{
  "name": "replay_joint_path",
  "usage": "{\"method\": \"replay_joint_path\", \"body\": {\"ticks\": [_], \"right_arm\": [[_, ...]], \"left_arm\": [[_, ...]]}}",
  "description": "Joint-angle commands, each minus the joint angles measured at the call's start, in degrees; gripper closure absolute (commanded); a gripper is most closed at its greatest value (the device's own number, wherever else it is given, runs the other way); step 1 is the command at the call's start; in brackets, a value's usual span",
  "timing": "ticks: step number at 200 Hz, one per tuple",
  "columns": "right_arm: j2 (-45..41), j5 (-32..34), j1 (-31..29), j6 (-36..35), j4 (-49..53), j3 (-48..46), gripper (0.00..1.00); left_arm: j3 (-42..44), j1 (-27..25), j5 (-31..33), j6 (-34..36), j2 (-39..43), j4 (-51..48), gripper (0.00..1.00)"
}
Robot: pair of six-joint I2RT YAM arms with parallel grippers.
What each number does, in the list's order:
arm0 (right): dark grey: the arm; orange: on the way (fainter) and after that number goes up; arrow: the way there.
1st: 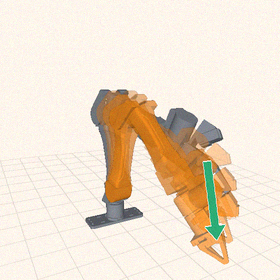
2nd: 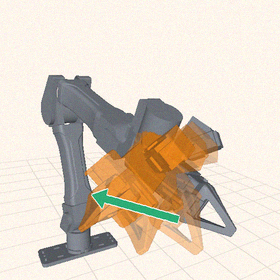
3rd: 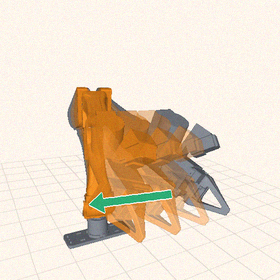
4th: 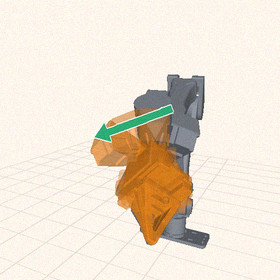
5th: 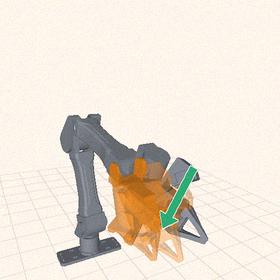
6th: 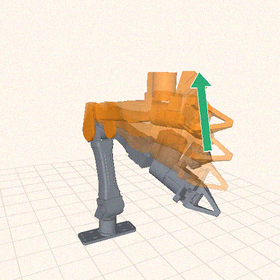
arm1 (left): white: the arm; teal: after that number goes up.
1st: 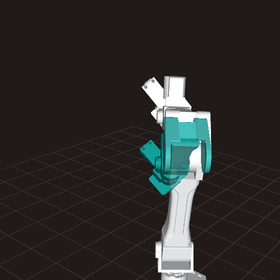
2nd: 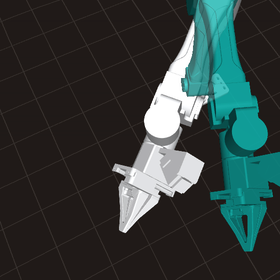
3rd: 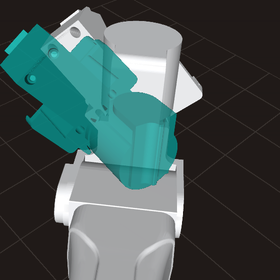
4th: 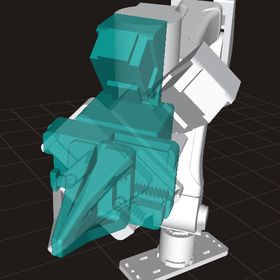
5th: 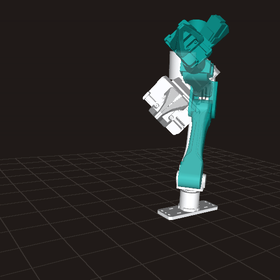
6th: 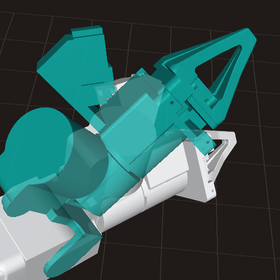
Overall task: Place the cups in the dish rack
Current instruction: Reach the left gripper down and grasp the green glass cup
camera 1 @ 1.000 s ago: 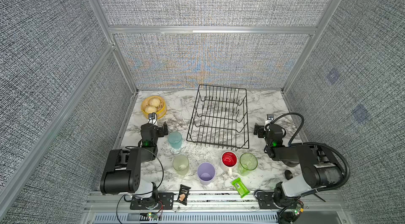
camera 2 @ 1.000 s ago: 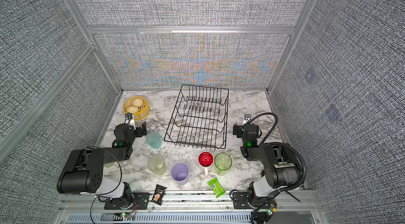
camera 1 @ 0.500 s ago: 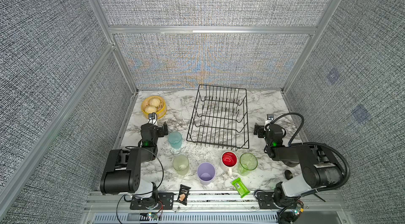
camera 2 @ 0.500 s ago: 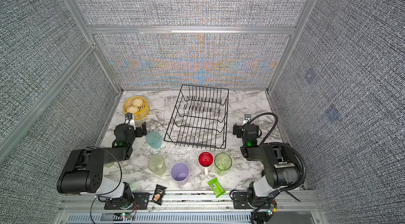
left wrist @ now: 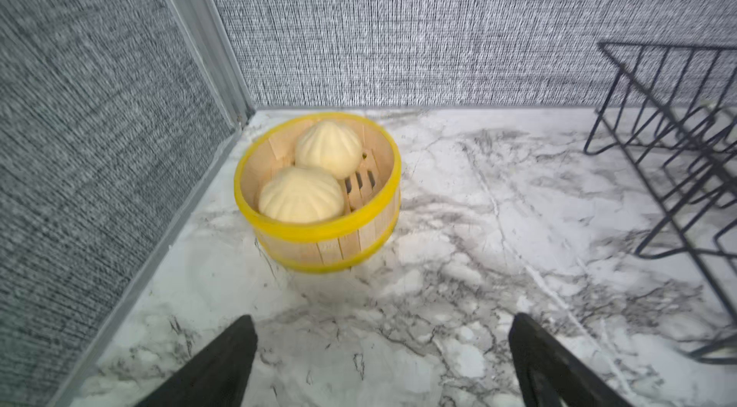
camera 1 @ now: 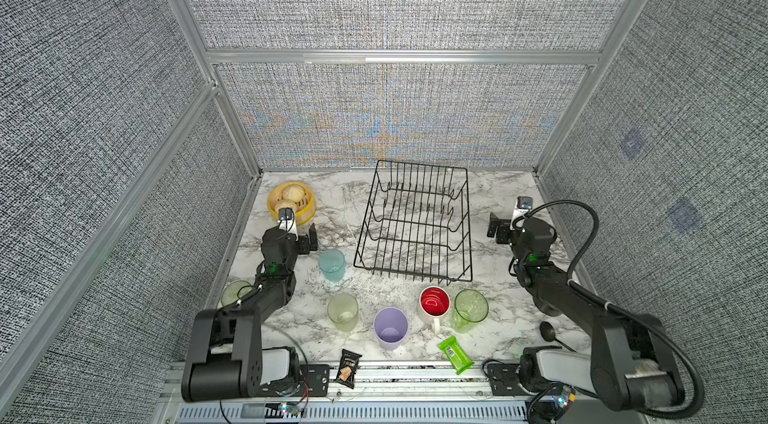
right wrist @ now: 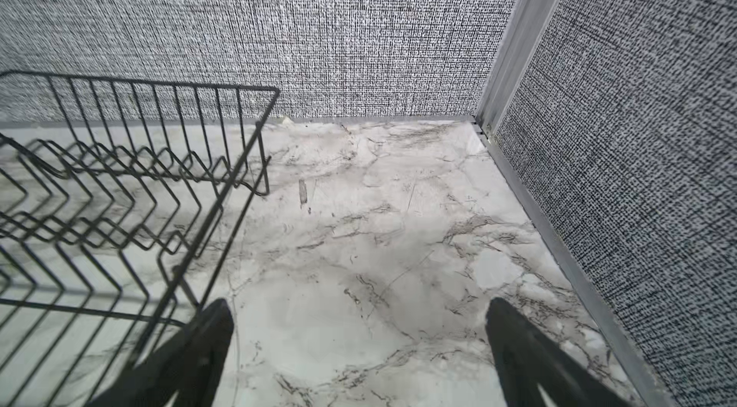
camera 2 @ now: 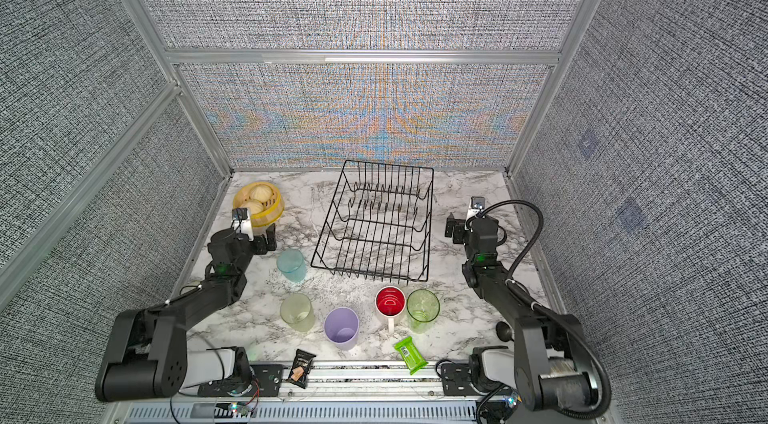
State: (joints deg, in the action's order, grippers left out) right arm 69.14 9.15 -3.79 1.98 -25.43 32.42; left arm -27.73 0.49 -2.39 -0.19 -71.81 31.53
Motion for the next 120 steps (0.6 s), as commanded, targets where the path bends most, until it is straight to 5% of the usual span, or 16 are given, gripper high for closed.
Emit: {"method": "replay_joint_path", "body": {"ticks": [1, 25, 53, 75, 93, 120], "right_arm": [[-5.03, 2.65, 0.01, 7.55, 14.90, 2.73, 0.01], [-10.51, 9.95, 0.61, 27.51, 32.39, 8.36, 0.01], [-13.86, -2.06, 1.77, 24.51, 36.53, 10.70, 0.01], [-15.58, -7.35, -0.36, 21.00, 37.35, 11.22, 0.02], [-16.15, -10.44, -2.84, 18.67, 38.18, 11.38, 0.02], [-15.97, -13.52, -5.37, 16.68, 39.32, 11.87, 0.03]], "left_arm": [[-5.99, -0.14, -1.63, -0.92, 6.38, -19.08, 0.01], [-10.85, -0.14, 0.39, -10.94, 12.95, -30.79, 0.01], [-12.97, -0.12, 2.61, -28.56, 21.30, -41.78, 0.01], [-13.75, -0.05, 11.58, -44.02, 27.68, -57.59, 0.01], [-15.42, 0.21, 14.29, -42.62, 30.95, -65.82, 0.01], [-22.25, 0.22, 26.93, -43.37, 28.35, -83.22, 0.01]]}}
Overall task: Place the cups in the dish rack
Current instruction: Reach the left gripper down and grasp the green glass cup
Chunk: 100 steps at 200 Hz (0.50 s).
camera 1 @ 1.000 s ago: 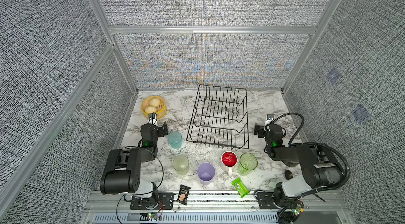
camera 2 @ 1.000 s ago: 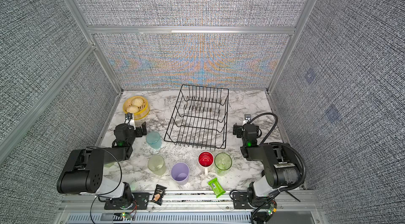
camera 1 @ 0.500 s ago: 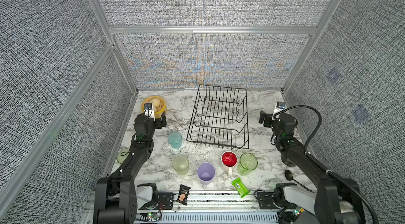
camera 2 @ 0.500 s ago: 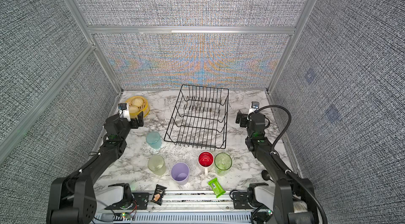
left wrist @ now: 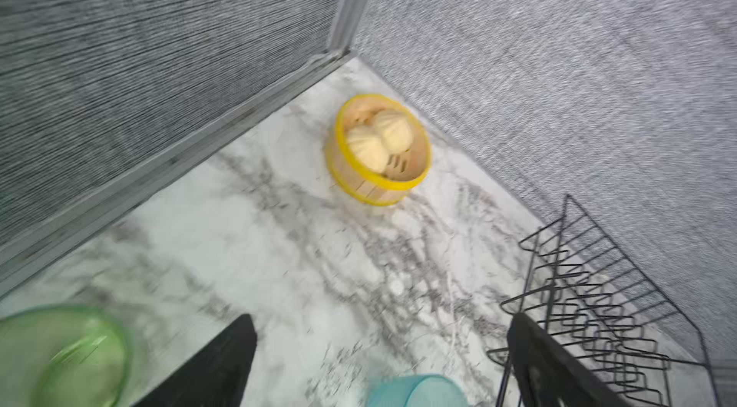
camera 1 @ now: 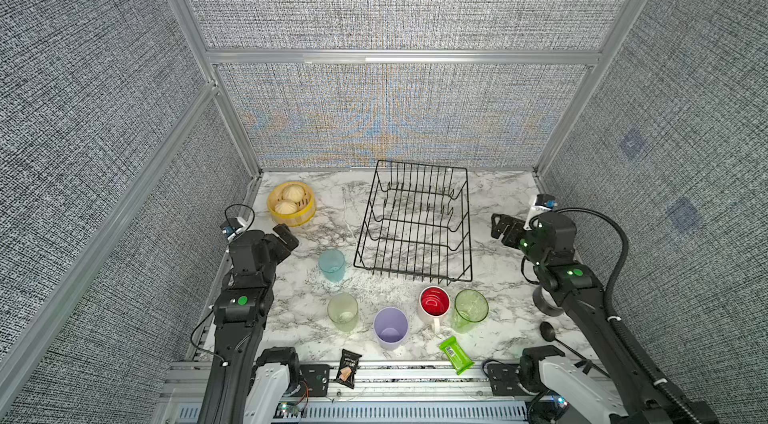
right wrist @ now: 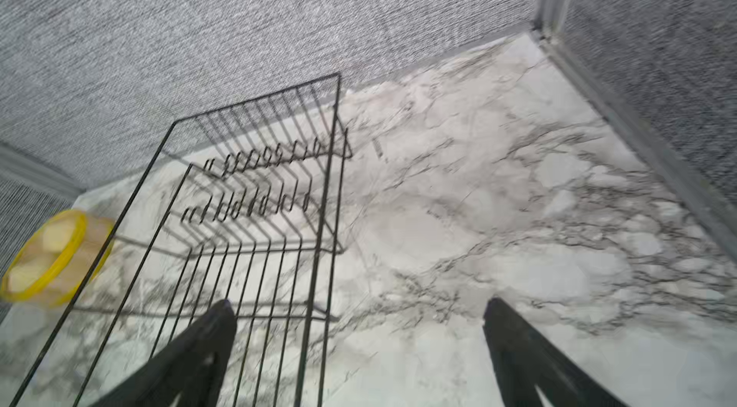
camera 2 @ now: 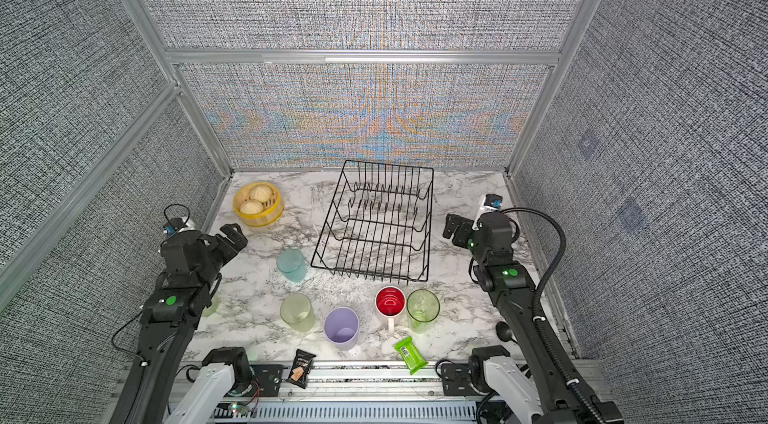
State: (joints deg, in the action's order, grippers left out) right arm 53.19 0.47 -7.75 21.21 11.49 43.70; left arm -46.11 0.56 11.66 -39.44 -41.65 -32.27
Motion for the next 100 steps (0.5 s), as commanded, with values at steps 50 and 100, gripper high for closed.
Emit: {"method": "replay_joint_path", "body": {"ticks": [50, 100], "right_arm": [[1.04, -7.26, -2.78, -2.42, 2.86, 1.07, 0.03], [1.03, -7.43, -3.50, -2.82, 3.49, 0.68, 0.03]], "left_arm": [[-8.02, 0.70, 25.61, -11.66, -9.01, -28.59, 0.03], [-6.37, 4.72, 19.98, -13.89, -19.02, -22.95, 0.08]]}}
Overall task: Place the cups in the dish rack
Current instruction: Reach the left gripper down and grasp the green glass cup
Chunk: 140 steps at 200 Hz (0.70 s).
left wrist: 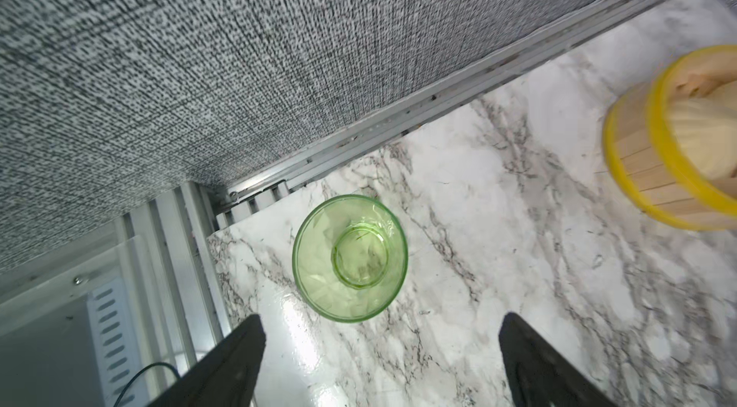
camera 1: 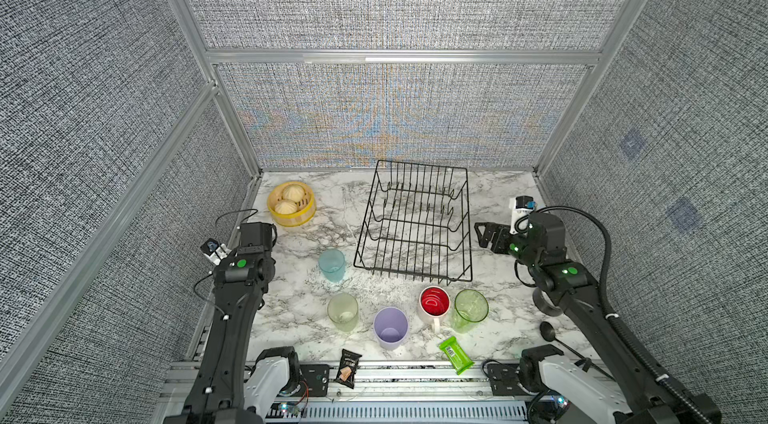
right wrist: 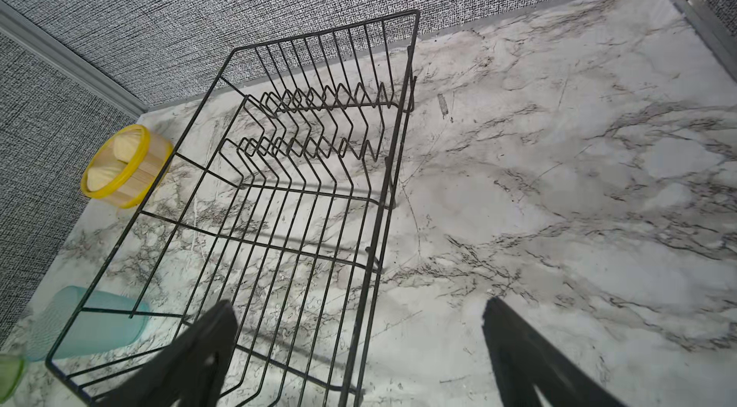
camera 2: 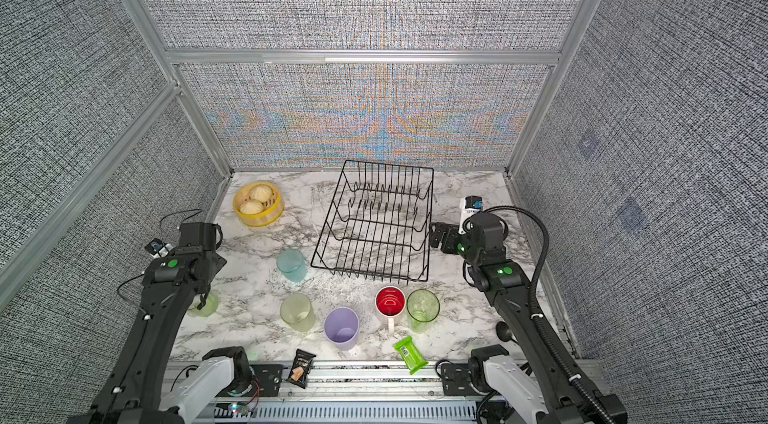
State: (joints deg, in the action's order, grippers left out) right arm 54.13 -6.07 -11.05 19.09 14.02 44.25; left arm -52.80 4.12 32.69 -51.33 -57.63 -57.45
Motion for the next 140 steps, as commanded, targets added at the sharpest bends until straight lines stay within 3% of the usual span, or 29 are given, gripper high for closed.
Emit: {"method": "replay_joint_path", "body": {"ticks": [1, 35, 73, 90, 112, 124, 140], "right_arm": [[0.10, -0.84, -0.29, -0.71, 1.03, 0.14, 0.03], [-0.16, 0.39, -0.38, -1.75, 2.44, 0.03, 0.03], [-0.43, 1.03, -0.38, -1.76, 2.59, -0.22, 0.03], [-0.09, 0.85, -0.38, -1.87, 2.83, -0.17, 0.03], [-0.15, 0.70, -0.46, -1.26, 2.72, -0.44, 0.04], [-0.16, 0.58, -0.47, -1.16, 2.51, -0.72, 0.04], [0.01, 0.05, -0.46, -1.38, 2.67, -0.42, 0.05]], "left_arm": [[0.36, 1.29, -1.13, -2.10, -3.21, 2.33, 0.08], [1.24, 7.70, -8.50, -3.85, -9.80, 4.72, 0.09], [1.48, 10.37, -14.79, -1.61, -15.08, 9.24, 0.10], [0.89, 10.91, -13.36, -2.40, -17.47, 8.85, 0.22], [0.86, 11.79, -15.26, -2.74, -19.72, 9.84, 0.31], [-0.02, 11.78, -14.20, -3.26, -21.07, 8.49, 0.45], [-0.27, 11.79, -13.27, -3.00, -22.33, 8.31, 0.76]]}}
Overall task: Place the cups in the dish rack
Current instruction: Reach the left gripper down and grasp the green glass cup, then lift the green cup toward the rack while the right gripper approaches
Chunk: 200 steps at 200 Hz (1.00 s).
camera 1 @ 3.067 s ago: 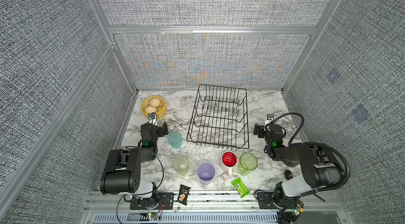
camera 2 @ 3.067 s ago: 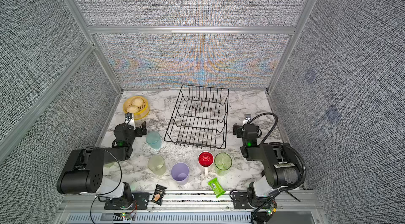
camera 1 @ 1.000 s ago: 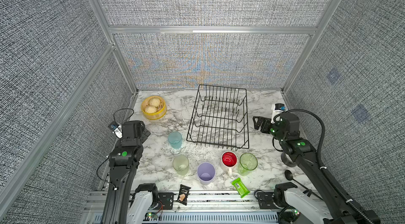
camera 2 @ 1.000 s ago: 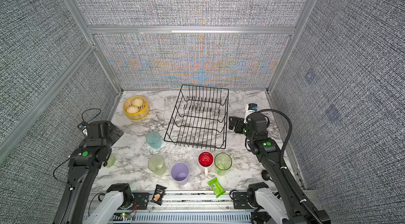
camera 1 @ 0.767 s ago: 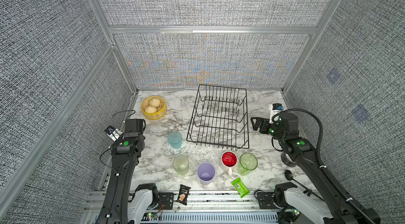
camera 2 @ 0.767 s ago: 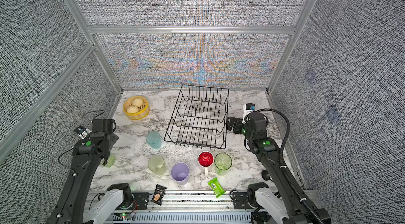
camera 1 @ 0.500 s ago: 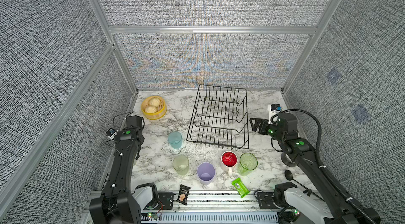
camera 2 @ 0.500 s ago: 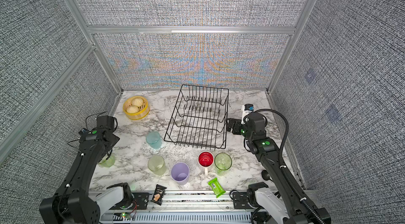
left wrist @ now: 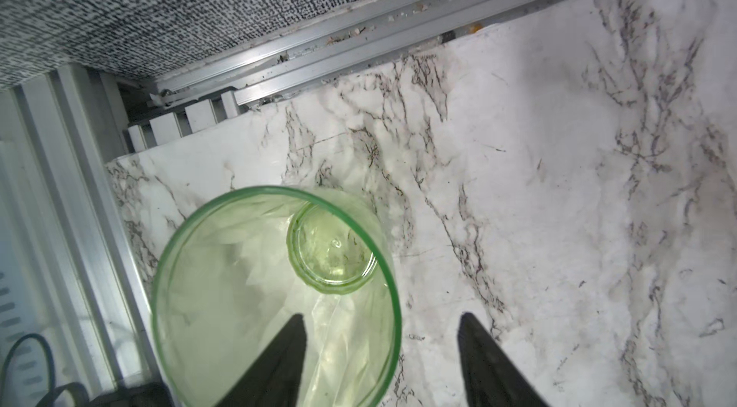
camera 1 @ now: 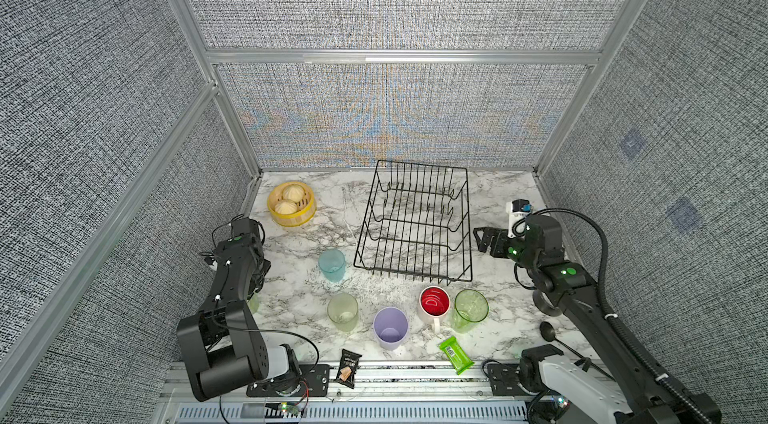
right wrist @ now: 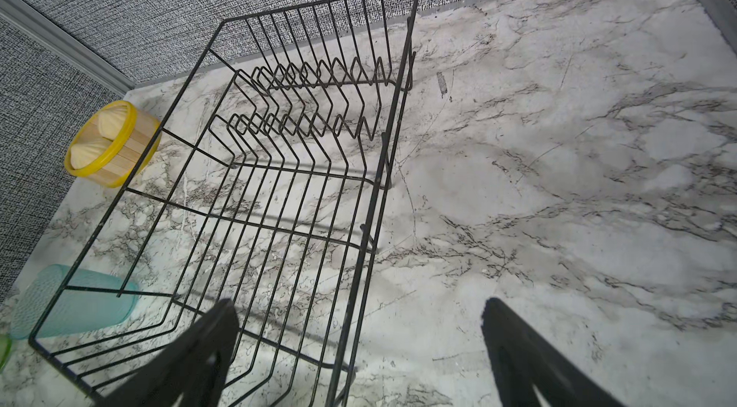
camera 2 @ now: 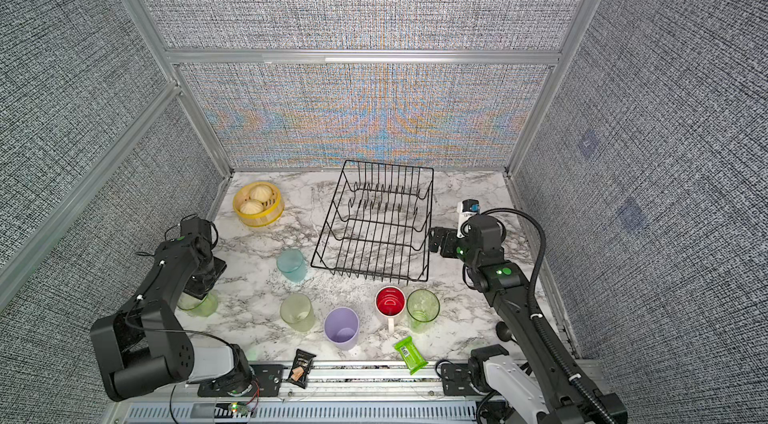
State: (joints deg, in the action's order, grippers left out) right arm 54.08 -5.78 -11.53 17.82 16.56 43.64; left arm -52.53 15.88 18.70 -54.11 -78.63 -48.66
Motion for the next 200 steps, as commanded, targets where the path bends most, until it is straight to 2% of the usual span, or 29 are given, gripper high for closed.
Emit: {"method": "replay_joint_path", "body": {"ticks": [1, 8, 16, 47, 94, 110, 124, 138, 174, 200], "right_arm": [[0.10, -0.26, 0.02, -0.14, 0.18, 0.21, 0.05], [0.14, -0.37, 0.02, -0.09, 0.46, 0.38, 0.06], [0.14, -0.39, 0.02, 0.12, 0.71, 0.54, 0.07], [-0.30, -1.86, -0.07, 1.75, -0.01, 0.43, 0.08], [-1.15, -4.17, -0.42, 4.85, 0.39, 1.70, 0.09], [-1.26, -5.57, -0.68, 6.32, -0.07, 2.01, 0.08], [-1.52, -6.77, -0.86, 8.26, -0.57, 2.44, 0.08], [-1.70, -9.10, -1.19, 10.89, -2.82, 2.08, 0.09], [-0.76, -18.56, -2.13, 18.38, -8.94, 1.78, 0.08], [0.13, -25.19, -3.05, 25.11, -19.14, -1.08, 0.08]], "left_arm": [[-0.50, 0.03, 0.77, -0.26, -1.38, -0.38, 0.78], [-0.22, 0.01, 0.98, -0.38, -1.75, -0.06, 0.93], [0.06, 0.02, 0.50, -0.26, -1.81, 0.35, 1.00], [-0.02, -0.15, -5.15, 3.36, 1.53, 1.56, 1.00], [-1.75, -0.41, -10.85, 8.23, 14.92, 2.19, 1.00], [-0.04, -0.58, -19.22, 11.56, 20.89, 8.82, 1.00], [1.19, -0.72, -30.10, 11.44, 24.50, 15.55, 1.00], [0.30, -1.11, -37.74, 11.04, 25.90, 19.65, 1.00], [-6.15, -4.46, -51.74, 12.61, 23.17, 22.97, 1.00], [-8.92, -10.56, -58.87, 13.24, 20.21, 27.28, 1.00]]}}
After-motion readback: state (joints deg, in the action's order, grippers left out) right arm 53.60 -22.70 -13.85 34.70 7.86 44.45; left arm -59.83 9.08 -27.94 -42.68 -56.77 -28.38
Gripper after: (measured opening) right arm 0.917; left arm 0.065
